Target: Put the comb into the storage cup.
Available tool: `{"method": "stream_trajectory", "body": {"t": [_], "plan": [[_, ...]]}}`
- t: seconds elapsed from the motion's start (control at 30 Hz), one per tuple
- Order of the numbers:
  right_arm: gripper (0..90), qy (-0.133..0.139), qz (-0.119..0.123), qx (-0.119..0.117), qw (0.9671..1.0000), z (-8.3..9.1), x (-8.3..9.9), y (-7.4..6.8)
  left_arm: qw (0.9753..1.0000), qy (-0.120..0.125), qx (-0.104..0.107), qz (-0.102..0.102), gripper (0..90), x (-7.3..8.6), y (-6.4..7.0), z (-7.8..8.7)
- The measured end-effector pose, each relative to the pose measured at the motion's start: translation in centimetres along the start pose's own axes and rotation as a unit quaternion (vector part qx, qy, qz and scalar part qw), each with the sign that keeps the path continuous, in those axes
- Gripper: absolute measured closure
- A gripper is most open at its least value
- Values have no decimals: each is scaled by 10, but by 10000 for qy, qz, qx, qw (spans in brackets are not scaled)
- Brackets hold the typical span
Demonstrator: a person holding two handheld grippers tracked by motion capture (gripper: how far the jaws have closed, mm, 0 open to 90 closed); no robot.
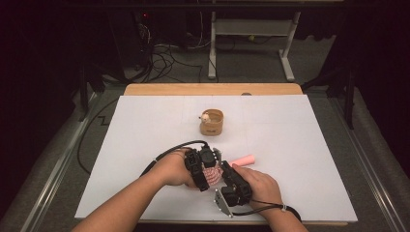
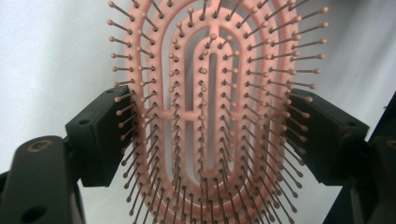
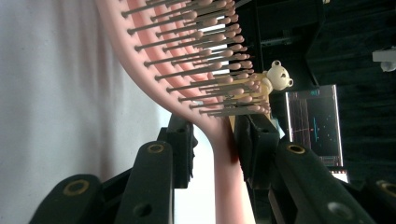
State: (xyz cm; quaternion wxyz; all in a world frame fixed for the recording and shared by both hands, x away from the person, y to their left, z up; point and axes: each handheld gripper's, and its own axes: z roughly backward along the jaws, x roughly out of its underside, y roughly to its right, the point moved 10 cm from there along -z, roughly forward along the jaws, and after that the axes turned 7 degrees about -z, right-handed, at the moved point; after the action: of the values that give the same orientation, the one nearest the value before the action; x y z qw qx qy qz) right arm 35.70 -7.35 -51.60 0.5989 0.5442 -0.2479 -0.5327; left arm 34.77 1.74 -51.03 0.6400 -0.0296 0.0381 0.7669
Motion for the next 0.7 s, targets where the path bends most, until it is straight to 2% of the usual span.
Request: {"method": "stream_trajectory", "body": {"t": [0.23, 0.5, 0.7], "plan": [[721, -62, -10, 52, 10000, 0, 2, -2, 10000, -5, 22, -2, 198, 0, 0, 0], [758, -196, 213, 92, 9995, 1, 4, -2, 10000, 40, 61, -18, 196, 0, 1, 2], [792, -282, 321, 119, 9990, 0, 5, -2, 9998, 177, 89, 13, 194, -2, 0, 6]]}}
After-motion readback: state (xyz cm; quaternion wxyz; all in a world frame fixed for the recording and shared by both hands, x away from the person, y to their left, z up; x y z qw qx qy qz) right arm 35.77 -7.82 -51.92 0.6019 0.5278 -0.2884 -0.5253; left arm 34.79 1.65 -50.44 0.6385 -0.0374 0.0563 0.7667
